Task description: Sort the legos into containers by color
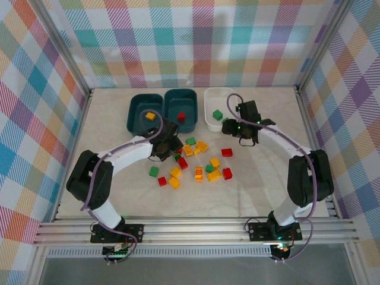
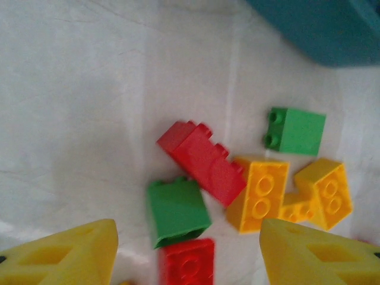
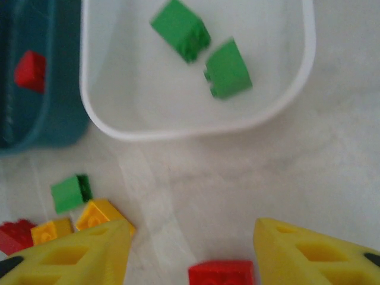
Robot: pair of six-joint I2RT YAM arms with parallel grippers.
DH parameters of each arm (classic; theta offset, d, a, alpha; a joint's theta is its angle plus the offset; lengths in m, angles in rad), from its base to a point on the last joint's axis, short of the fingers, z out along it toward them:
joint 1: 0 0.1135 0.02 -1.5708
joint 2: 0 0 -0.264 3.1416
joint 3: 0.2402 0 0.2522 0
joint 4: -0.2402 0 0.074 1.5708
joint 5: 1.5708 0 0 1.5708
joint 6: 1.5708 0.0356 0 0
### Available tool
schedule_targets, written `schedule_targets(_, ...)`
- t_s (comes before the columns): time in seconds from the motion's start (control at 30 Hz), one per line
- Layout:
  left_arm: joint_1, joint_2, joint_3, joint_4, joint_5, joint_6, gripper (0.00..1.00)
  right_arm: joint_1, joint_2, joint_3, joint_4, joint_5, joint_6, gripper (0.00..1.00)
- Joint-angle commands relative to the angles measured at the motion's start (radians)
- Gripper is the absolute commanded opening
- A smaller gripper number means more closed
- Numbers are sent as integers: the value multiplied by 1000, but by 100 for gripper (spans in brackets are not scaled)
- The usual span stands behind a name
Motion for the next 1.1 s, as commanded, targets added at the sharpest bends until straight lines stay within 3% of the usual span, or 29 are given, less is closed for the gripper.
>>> schedule_targets(0.0, -8, 73, 75, -13, -25, -120, 59, 6, -56, -44, 50, -15, 14, 54)
schedule_targets(0.27, -1, 174, 146, -60, -48, -140, 54, 7, -140, -119, 77, -12, -3, 53)
schedule_targets(0.73, 8, 266, 184, -59, -96, -103, 37, 7, -202, -203, 144, -4, 1, 52)
schedule_targets(1.07, 14, 129, 172, -99, -131, -25, 15, 6, -213, -215, 165, -11, 9, 51)
